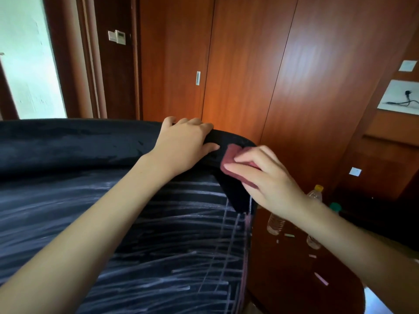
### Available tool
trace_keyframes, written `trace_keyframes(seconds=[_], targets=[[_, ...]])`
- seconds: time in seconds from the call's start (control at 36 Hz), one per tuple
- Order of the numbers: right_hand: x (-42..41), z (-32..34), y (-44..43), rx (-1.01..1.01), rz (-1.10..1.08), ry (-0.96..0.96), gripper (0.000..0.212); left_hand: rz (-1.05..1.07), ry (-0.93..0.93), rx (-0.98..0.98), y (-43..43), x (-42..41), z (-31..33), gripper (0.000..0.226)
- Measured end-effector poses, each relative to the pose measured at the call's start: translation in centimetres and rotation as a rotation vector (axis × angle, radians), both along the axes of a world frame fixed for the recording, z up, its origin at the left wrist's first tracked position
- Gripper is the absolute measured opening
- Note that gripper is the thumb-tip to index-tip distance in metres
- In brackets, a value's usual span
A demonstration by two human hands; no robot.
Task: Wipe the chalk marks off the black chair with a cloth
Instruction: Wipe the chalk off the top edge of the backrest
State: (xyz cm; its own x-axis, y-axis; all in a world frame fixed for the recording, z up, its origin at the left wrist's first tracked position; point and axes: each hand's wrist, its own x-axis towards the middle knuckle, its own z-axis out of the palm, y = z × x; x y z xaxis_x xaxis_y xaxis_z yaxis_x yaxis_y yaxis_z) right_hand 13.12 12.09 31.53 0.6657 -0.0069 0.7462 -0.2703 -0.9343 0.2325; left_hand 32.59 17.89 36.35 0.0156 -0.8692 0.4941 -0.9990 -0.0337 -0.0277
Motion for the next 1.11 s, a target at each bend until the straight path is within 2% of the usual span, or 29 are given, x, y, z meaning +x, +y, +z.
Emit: trace_keyframes(seconds=[0.06, 0.17, 0.25, 0.44, 0.5, 0.58, 0.67, 0.81, 0.86, 0.94, 1.11], targets=[[1.9, 0.5, -0.4, -0.050, 0.022, 0.051, 0.019, 0.001, -0.007, -0.010, 0.0, 0.1, 0.1, 0.046], [3.3, -1.9, -1.4, -0.089, 0.017, 0.093, 0.025, -0.015, -0.001, 0.018, -0.4, 0.6, -0.1, 0.050], [2.0, -4.0, -2.1, -0.120, -0.007, 0.076, 0.026, -0.025, -0.007, 0.054, -0.8, 1.0, 0.1, 0.052], [-2.9, -7.2, -1.7, -0.135, -0.069, 0.172, 0.022, -0.033, -0.017, 0.047, -0.8, 1.1, -0.1, 0.048], [-4.0, -7.4, -1.5, -0.139, -0.089, 0.214, 0.025, -0.035, -0.020, 0.033, -0.9, 1.0, 0.0, 0.048], [-4.9, -7.3, -0.6, -0.147, -0.139, 0.268, 0.042, -0.043, -0.030, 0.030, -0.4, 1.0, 0.2, 0.049], [-4.5, -6.2, 0.1, -0.108, -0.124, 0.210, 0.043, -0.055, -0.061, 0.035, 0.2, 1.3, 0.3, 0.051], [0.3, -1.7, 0.7, -0.144, 0.005, 0.024, 0.028, 0.045, -0.059, 0.013, 1.4, 3.0, 0.6, 0.055], [3.0, -0.5, 0.7, -0.132, 0.027, 0.032, 0.036, 0.063, -0.053, -0.001, 1.7, 3.6, 0.6, 0.055], [5.7, -0.8, 0.0, -0.177, 0.022, 0.112, 0.029, 0.053, -0.051, -0.013, 1.8, 4.2, 0.6, 0.052], [3.3, -3.9, -1.6, -0.168, 0.015, 0.083, 0.029, 0.029, -0.083, -0.031, 1.6, 4.6, 0.1, 0.052]])
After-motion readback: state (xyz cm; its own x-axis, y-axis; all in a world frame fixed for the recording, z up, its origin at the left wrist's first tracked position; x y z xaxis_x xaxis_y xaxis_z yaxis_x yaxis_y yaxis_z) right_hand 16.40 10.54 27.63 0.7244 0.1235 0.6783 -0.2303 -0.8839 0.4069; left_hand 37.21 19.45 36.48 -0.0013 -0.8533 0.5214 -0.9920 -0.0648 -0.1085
